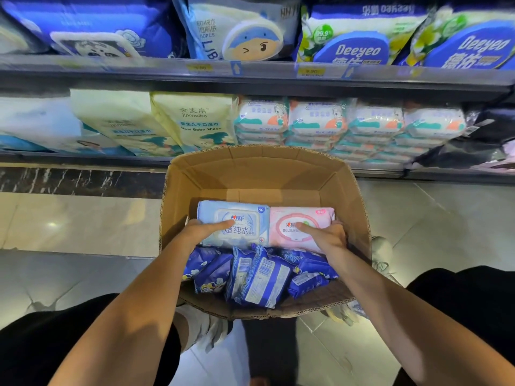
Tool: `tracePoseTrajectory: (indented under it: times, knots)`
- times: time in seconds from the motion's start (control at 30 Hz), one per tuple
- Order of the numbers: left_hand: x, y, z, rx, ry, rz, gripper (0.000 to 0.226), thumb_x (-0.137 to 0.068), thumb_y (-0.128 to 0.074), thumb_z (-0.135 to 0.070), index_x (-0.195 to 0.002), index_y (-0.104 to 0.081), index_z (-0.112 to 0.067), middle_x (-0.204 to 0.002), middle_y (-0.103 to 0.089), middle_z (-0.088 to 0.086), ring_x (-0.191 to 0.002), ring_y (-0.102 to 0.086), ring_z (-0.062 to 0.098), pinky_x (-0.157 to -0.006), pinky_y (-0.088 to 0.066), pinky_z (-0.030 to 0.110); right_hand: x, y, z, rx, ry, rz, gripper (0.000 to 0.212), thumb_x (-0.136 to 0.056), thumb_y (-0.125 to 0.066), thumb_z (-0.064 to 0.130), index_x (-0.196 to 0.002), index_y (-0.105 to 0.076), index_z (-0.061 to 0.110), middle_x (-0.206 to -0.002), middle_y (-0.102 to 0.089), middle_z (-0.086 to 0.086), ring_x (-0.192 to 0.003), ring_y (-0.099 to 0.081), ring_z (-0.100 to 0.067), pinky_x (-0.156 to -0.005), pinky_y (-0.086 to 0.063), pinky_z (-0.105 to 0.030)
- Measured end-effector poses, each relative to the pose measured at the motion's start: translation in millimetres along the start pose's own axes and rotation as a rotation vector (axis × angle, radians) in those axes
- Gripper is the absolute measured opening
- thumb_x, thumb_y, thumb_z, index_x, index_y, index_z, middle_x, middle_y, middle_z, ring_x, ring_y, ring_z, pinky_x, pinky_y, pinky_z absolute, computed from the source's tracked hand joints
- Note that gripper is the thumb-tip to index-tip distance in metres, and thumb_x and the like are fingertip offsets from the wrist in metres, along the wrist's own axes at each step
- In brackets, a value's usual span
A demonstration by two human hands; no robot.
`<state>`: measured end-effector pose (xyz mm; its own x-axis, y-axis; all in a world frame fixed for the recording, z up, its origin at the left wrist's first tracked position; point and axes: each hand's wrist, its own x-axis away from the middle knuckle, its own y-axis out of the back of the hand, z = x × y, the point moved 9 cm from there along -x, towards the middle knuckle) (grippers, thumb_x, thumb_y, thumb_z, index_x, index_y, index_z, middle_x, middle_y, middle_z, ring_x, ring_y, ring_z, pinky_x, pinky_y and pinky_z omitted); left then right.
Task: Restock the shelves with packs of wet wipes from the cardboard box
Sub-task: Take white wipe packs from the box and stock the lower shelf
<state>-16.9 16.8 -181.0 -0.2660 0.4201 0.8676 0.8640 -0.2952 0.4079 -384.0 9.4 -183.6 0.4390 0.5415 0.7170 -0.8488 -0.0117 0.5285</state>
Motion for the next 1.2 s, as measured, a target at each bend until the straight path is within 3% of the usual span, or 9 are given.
tracePoseTrajectory:
  times: [0.13,0.27,0.33,0.47,0.6,0.67,0.8,1.0,1.2]
  knots:
    - [13,8,-13,0.039,-0.087,-0.009,0.085,-0.044,-0.089,-0.068,-0.113,-0.07,-0.022,-0.116,-0.07,-0.001,-0.102,-0.063,0.018,-0.094,-0.051,0.035,19,14,12,0.012,0.096,-0.058,0.105,-0.054,-0.098,0.038,-0.133,-0.04,-0.002,-0.119,-0.061,-0.012,-0.109,-0.061,-0.025,-0.081,-0.044,-0.026]
    - [14,16,-12,-0.061,-0.092,-0.153,0.128,-0.031,-0.08,-0.086,-0.138,-0.05,-0.023,-0.139,-0.057,0.006,-0.126,-0.053,0.027,-0.108,-0.043,0.046,18,1,23,0.004,0.069,0.179,0.068,-0.057,-0.092,0.052,-0.1,-0.071,0.003,-0.101,-0.076,-0.009,-0.088,-0.071,-0.023,-0.074,-0.053,-0.032]
    - [27,16,-15,-0.168,-0.067,-0.185,0.132,-0.047,-0.078,-0.082,-0.15,-0.029,-0.014,-0.153,-0.039,0.012,-0.141,-0.033,0.034,-0.115,-0.031,0.048,22,-3,26,0.047,0.071,0.242,0.075,-0.047,-0.089,0.065,-0.098,-0.073,0.012,-0.099,-0.076,-0.005,-0.09,-0.072,-0.021,-0.079,-0.059,-0.035]
    - [44,14,-28,-0.114,-0.124,-0.181,0.122,-0.052,-0.091,-0.059,-0.143,-0.028,-0.007,-0.142,-0.049,0.012,-0.128,-0.05,0.029,-0.095,-0.046,0.037,31,-10,32,0.095,0.124,0.168,0.123,-0.021,-0.076,0.089,-0.114,-0.061,0.01,-0.116,-0.065,-0.004,-0.107,-0.064,-0.021,-0.089,-0.054,-0.038]
    - [52,10,-33,-0.219,-0.116,-0.248,0.116,-0.061,-0.09,-0.054,-0.143,-0.024,-0.004,-0.14,-0.05,0.014,-0.127,-0.051,0.031,-0.092,-0.044,0.038,61,-16,50,0.173,0.304,0.059,0.101,-0.053,-0.089,0.063,-0.126,-0.042,0.011,-0.122,-0.041,0.0,-0.12,-0.046,-0.02,-0.09,-0.039,-0.031]
    - [54,7,-34,-0.23,-0.134,-0.268,0.112,-0.062,-0.089,-0.054,-0.141,-0.026,-0.006,-0.136,-0.051,0.014,-0.124,-0.052,0.031,-0.087,-0.045,0.037,53,-24,48,0.092,0.269,0.108,0.113,-0.055,-0.093,0.054,-0.14,-0.034,0.007,-0.136,-0.042,-0.007,-0.132,-0.043,-0.025,-0.102,-0.039,-0.035]
    - [56,3,-33,-0.168,-0.145,-0.27,0.102,-0.063,-0.091,-0.046,-0.134,-0.029,-0.008,-0.126,-0.054,0.011,-0.112,-0.055,0.028,-0.083,-0.048,0.037,43,-41,50,0.246,0.197,0.313,0.081,-0.078,-0.08,0.046,-0.138,-0.047,0.004,-0.135,-0.049,-0.011,-0.128,-0.048,-0.029,-0.093,-0.041,-0.031]
    - [64,9,-40,-0.191,-0.181,-0.326,0.099,-0.054,-0.093,-0.051,-0.126,-0.038,-0.012,-0.119,-0.058,0.008,-0.109,-0.059,0.029,-0.09,-0.053,0.045,41,-46,50,0.17,0.169,0.26,0.114,-0.06,-0.088,0.058,-0.139,-0.034,-0.003,-0.138,-0.053,-0.014,-0.124,-0.055,-0.032,-0.095,-0.046,-0.037]
    - [96,39,-52,-0.159,-0.307,-0.402,0.083,-0.05,-0.094,-0.05,-0.111,-0.046,-0.02,-0.106,-0.059,-0.001,-0.097,-0.06,0.023,-0.083,-0.052,0.038,43,-38,46,0.093,0.185,0.207,0.087,-0.063,-0.091,0.043,-0.124,-0.046,0.002,-0.118,-0.065,-0.013,-0.105,-0.062,-0.031,-0.085,-0.051,-0.035]
